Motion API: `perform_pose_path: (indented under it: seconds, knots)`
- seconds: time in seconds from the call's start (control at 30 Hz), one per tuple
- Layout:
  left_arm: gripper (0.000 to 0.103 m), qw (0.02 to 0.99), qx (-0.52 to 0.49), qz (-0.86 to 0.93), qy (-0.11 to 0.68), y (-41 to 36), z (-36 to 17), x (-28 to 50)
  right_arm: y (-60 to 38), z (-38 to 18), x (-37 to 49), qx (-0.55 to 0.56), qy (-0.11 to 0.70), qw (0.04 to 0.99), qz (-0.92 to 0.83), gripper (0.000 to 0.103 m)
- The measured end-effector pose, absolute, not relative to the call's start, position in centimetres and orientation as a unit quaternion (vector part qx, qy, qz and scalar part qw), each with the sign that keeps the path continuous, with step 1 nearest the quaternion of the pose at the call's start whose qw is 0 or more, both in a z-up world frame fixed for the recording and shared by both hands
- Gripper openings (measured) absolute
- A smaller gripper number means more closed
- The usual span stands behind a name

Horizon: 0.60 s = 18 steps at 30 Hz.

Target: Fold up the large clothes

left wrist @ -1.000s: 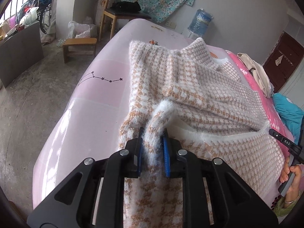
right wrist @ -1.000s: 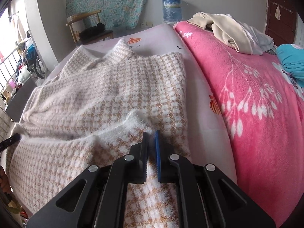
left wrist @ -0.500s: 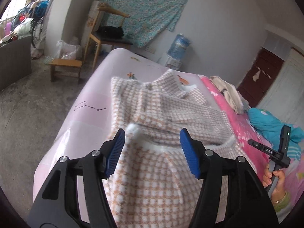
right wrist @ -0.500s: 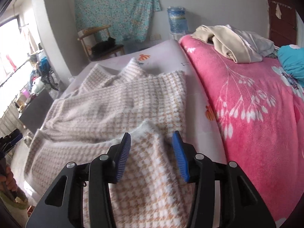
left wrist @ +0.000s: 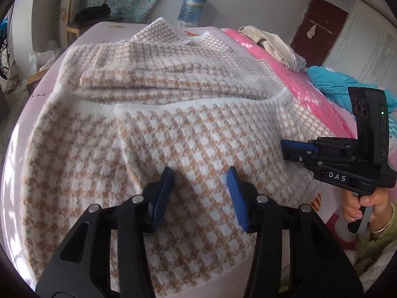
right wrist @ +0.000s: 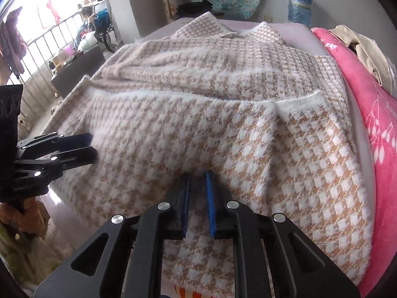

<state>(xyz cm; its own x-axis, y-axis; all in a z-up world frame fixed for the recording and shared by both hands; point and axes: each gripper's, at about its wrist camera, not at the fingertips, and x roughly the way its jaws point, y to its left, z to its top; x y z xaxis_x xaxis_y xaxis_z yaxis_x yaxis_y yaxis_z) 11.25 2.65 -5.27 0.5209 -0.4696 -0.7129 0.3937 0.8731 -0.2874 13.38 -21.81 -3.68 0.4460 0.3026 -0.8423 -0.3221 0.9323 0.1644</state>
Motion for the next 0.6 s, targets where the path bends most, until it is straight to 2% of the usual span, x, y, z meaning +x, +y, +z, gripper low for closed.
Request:
perform_pose_path:
  seconds: [0.1, 0.23, 0.33, 0.4, 0.47, 0.6]
  knots:
    - [0.041, 0.873, -0.041, -0.259, 0.411, 3.0, -4.2, 10.6, -21.9, -2.3, 12.7, -0.024, 0.486, 0.857, 0.171, 0.013]
    - [0.042, 0.874, -0.023, -0.265, 0.406, 2.2, -3.9, 11.3, -22.0, -0.7, 13.2, -0.016, 0.454, 0.874, 0.173, 0.013]
    - [0.045, 0.876, -0.046, -0.238, 0.418, 2.5, -5.1, 13.3, -22.0, -3.2, 15.5, -0.017, 0.472, 0.871, 0.137, 0.013]
    - [0.042, 0.872, -0.066, -0.239, 0.422, 3.2, -4.9, 13.5, -22.9, -4.0, 16.1, 0.018, 0.479, 0.867, 0.135, 0.013]
    - [0.042, 0.874, -0.067, -0.243, 0.417, 3.8, -4.0, 12.7, -23.2, -3.3, 16.0, 0.024, 0.487, 0.863, 0.128, 0.013]
    - [0.043, 0.865, -0.056, -0.308, 0.393, 4.0, -2.2, 9.2, -22.8, -0.8, 12.4, -0.011, 0.455, 0.874, 0.169, 0.013]
